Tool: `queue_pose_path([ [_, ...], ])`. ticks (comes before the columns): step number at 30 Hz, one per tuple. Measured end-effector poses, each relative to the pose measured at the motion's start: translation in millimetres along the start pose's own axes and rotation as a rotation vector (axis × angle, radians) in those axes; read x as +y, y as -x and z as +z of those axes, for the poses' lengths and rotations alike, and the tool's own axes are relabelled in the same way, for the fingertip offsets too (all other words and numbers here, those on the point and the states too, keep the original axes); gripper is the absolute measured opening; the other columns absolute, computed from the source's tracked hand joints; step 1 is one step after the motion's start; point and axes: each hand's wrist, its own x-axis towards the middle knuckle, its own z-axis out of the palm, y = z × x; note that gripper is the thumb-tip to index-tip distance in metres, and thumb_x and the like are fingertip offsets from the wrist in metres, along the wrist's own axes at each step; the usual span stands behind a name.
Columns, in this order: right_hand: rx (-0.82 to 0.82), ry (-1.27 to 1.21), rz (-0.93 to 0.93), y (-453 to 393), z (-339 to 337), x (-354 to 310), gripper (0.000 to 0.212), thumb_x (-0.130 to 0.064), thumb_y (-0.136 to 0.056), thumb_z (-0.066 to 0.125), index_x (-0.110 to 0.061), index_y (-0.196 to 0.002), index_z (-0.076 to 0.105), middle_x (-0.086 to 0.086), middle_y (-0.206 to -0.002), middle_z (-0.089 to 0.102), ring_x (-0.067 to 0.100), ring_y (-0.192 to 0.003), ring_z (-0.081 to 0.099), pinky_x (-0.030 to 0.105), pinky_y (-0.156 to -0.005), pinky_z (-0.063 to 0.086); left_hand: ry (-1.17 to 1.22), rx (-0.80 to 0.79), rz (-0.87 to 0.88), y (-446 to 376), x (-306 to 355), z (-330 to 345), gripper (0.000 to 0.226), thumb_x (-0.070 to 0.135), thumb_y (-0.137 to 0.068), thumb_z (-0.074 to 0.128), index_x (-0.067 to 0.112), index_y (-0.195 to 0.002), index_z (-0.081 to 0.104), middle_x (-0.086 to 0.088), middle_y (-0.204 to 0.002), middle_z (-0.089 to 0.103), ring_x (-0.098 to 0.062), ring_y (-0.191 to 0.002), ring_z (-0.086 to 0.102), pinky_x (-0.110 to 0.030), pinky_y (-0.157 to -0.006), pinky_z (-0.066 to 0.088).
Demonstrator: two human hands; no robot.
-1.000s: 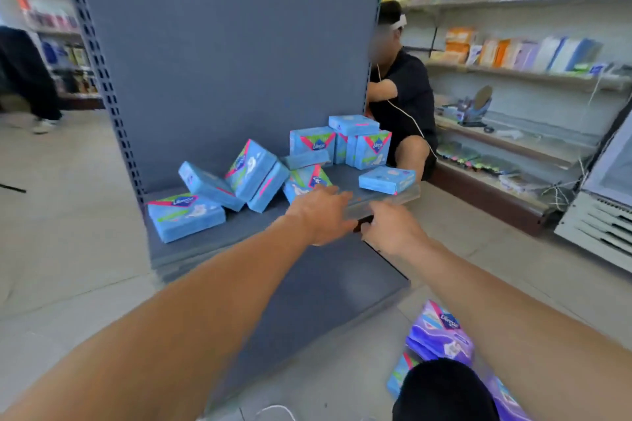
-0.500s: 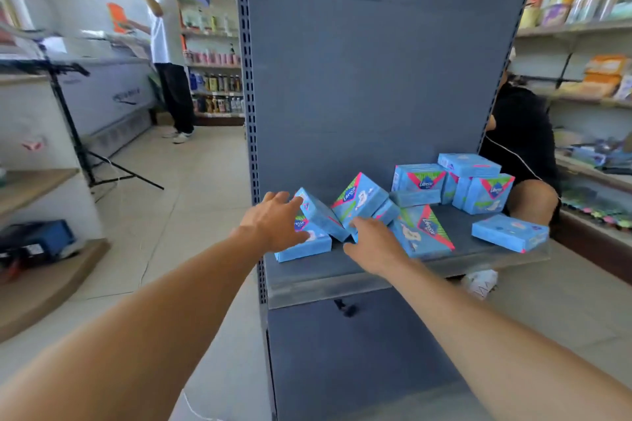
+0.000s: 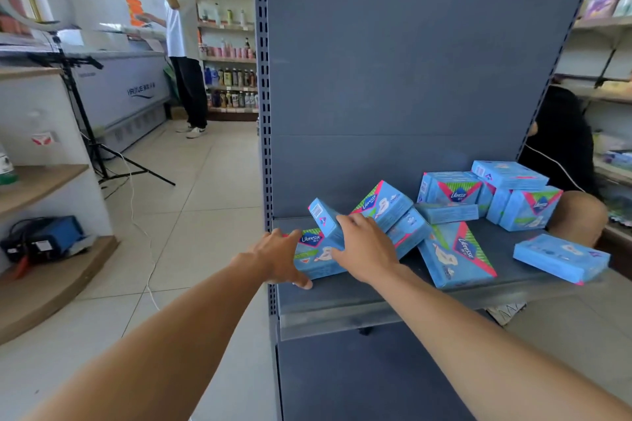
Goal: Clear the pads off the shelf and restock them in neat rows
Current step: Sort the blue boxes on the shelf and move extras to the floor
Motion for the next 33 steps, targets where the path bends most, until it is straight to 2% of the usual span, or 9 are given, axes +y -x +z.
queue_pose_path([
  [6,0.108,0.131,-0.006,-13,6,-8,0.041,-0.043,-0.09,0.058,-0.014,-0.118,0.055,0.005,-0.117,0.062,0.025,-0.112,0.05,0.036,-0.087,0.046,0.095,0.037,0.018,-6,-3,0,0.105,0.06,-0.058,0.083,0.019,-0.14,0.034,-0.005,-0.124,0.046,-0.021,-0.111,0.048,-0.034,-0.091,0.047],
  [10,0.204,0.158,-0.085,-7,8,-15,0.036,-0.043,-0.09,0.058,-0.013,-0.11,0.061,0.004,-0.108,0.063,0.025,-0.105,0.052,0.035,-0.084,0.044,0.218,0.075,-0.011,0,-5,1,0.126,0.046,-0.058,0.089,0.008,-0.149,0.011,-0.008,-0.138,0.04,-0.025,-0.12,0.047,-0.033,-0.095,0.045],
  [14,0.17,0.136,-0.165,0,11,-21,0.045,-0.046,-0.086,0.062,-0.016,-0.12,0.061,0.002,-0.119,0.06,0.026,-0.11,0.051,0.037,-0.09,0.044,0.296,0.099,-0.023,9,-7,-2,0.142,0.038,-0.061,0.09,0.005,-0.151,-0.014,-0.012,-0.146,0.036,-0.028,-0.128,0.043,-0.032,-0.099,0.04],
  [17,0.105,0.007,-0.247,9,13,-27,0.051,-0.05,-0.087,0.06,-0.017,-0.126,0.061,-0.003,-0.132,0.058,0.022,-0.122,0.048,0.035,-0.1,0.04,0.3,0.093,-0.036,18,-11,-7,0.137,0.037,-0.063,0.089,0.006,-0.152,-0.011,-0.013,-0.14,0.044,-0.029,-0.122,0.048,-0.03,-0.088,0.04],
  [21,0.217,-0.283,0.201,12,12,-23,0.044,-0.049,-0.091,0.051,-0.014,-0.118,0.06,0.002,-0.122,0.058,0.024,-0.114,0.051,0.037,-0.089,0.045,0.312,0.014,-0.098,24,-17,-12,0.107,0.044,-0.065,0.086,0.01,-0.143,0.023,-0.008,-0.128,0.055,-0.022,-0.103,0.052,-0.029,-0.078,0.042],
  [25,0.014,-0.344,0.534,-5,8,-23,0.054,-0.05,-0.086,0.059,-0.007,-0.119,0.054,0.012,-0.12,0.057,0.032,-0.107,0.057,0.035,-0.076,0.045,0.413,-0.022,-0.121,22,-16,-11,0.059,0.045,-0.069,0.082,0.021,-0.109,0.046,0.002,-0.103,0.06,-0.017,-0.09,0.056,-0.025,-0.069,0.044],
  [28,-0.109,-0.645,0.643,-13,12,-25,0.05,-0.045,-0.08,0.069,-0.011,-0.114,0.055,0.007,-0.113,0.06,0.029,-0.103,0.061,0.036,-0.085,0.052,0.615,-0.029,-0.122,18,-7,-10,0.027,0.027,-0.081,0.075,0.024,-0.094,0.052,0.007,-0.083,0.056,-0.014,-0.079,0.054,-0.022,-0.063,0.042],
  [30,-0.162,-0.903,0.698,-11,14,-23,0.05,-0.04,-0.075,0.077,-0.015,-0.112,0.053,0.003,-0.116,0.06,0.025,-0.103,0.06,0.042,-0.092,0.052,0.795,-0.039,-0.154,18,-4,-13,0.025,0.014,-0.078,0.069,0.012,-0.101,0.06,-0.005,-0.095,0.064,-0.021,-0.086,0.058,-0.03,-0.078,0.05],
  [33,-0.169,-1.065,0.717,-7,13,-18,0.047,-0.03,-0.076,0.081,-0.017,-0.109,0.05,0.0,-0.115,0.058,0.021,-0.105,0.058,0.043,-0.091,0.051,1.047,-0.035,-0.209,16,-5,-17,0.048,0.007,-0.058,0.056,-0.001,-0.105,0.056,-0.021,-0.113,0.064,-0.034,-0.106,0.061,-0.045,-0.089,0.054],
])
